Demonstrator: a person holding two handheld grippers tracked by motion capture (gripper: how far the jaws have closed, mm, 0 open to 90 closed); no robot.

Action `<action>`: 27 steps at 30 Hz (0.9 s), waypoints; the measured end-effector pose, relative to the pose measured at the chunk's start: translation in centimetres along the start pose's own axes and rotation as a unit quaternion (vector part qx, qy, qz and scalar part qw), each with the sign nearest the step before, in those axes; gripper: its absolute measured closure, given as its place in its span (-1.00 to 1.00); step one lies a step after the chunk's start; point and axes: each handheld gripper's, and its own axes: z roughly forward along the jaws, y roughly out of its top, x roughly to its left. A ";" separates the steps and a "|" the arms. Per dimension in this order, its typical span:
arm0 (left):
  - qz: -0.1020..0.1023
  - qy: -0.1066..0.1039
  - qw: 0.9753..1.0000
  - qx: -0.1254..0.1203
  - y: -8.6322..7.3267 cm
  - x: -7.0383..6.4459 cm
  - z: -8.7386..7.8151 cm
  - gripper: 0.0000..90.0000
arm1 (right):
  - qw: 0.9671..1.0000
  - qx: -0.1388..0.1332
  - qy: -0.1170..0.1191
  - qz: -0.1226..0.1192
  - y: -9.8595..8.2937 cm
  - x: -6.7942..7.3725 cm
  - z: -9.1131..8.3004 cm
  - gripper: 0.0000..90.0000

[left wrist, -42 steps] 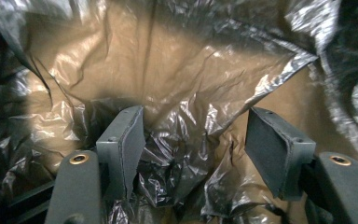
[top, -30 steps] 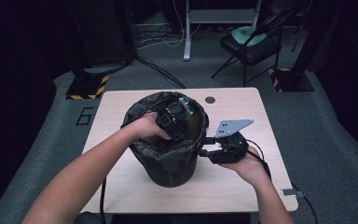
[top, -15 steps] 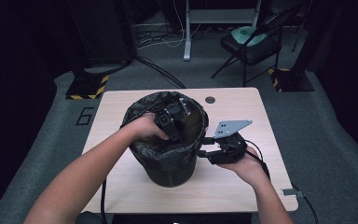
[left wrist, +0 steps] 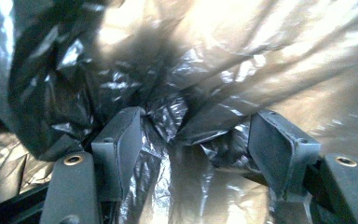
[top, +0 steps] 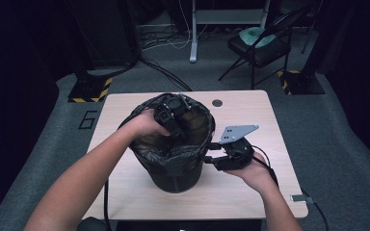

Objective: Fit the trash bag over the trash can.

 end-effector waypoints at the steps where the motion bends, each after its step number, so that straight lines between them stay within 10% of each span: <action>1: 0.001 0.000 1.000 0.005 0.0 0.0 0.3 -0.23 | 1.000 0.000 -0.001 0.000 0.0 0.0 0.0 0.12; 19: 0.005 -0.024 0.997 0.071 0.1 0.1 2.9 -0.19 | 1.000 -0.003 -0.004 -0.001 0.0 0.1 0.1 0.10; 27: -0.005 0.010 1.000 0.002 0.3 0.0 -0.8 -0.19 | 1.000 -0.004 -0.004 -0.002 0.0 0.1 0.2 0.09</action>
